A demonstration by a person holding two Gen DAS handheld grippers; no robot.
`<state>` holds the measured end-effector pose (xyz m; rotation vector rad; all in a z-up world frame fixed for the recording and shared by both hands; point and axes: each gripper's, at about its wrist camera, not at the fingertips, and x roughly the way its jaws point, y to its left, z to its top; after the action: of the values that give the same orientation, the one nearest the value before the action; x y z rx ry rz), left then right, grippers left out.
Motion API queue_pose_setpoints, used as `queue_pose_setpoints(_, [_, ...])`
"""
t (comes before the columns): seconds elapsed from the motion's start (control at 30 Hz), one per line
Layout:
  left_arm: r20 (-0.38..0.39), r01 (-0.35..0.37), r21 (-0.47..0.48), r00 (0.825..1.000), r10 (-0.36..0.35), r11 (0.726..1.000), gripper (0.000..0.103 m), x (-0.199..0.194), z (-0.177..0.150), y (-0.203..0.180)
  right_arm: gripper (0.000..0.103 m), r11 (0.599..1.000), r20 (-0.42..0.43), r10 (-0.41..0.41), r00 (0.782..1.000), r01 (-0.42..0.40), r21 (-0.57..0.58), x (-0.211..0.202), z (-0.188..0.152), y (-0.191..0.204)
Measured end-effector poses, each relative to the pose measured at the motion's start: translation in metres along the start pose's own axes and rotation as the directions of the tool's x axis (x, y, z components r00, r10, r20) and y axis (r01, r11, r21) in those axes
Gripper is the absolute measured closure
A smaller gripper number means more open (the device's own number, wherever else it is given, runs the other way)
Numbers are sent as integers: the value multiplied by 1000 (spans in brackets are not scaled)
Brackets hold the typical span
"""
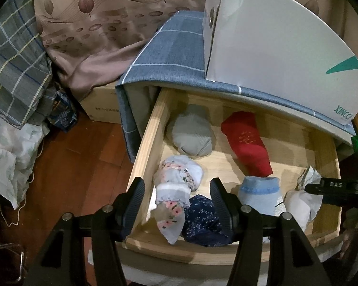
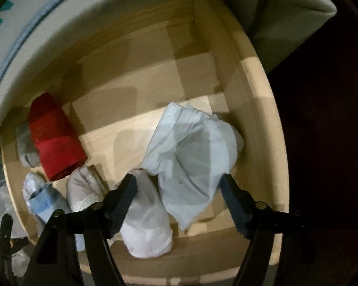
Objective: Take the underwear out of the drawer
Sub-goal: 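Move the right gripper back down toward the pale blue cloth in the drawer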
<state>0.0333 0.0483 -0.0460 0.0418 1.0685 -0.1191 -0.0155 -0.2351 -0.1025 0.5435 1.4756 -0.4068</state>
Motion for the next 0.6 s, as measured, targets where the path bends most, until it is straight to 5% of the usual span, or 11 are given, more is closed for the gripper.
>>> queue_pose_setpoints(0.53, [-6, 4, 0, 1000, -3, 1000, 45, 0, 2, 0, 25, 988, 26, -112, 993, 114, -105, 25, 19, 37])
queue_pose_setpoints(0.6, [-6, 4, 1, 1000, -4, 1000, 45, 1, 2, 0, 36, 984, 29, -118, 993, 120, -132, 26, 19, 40])
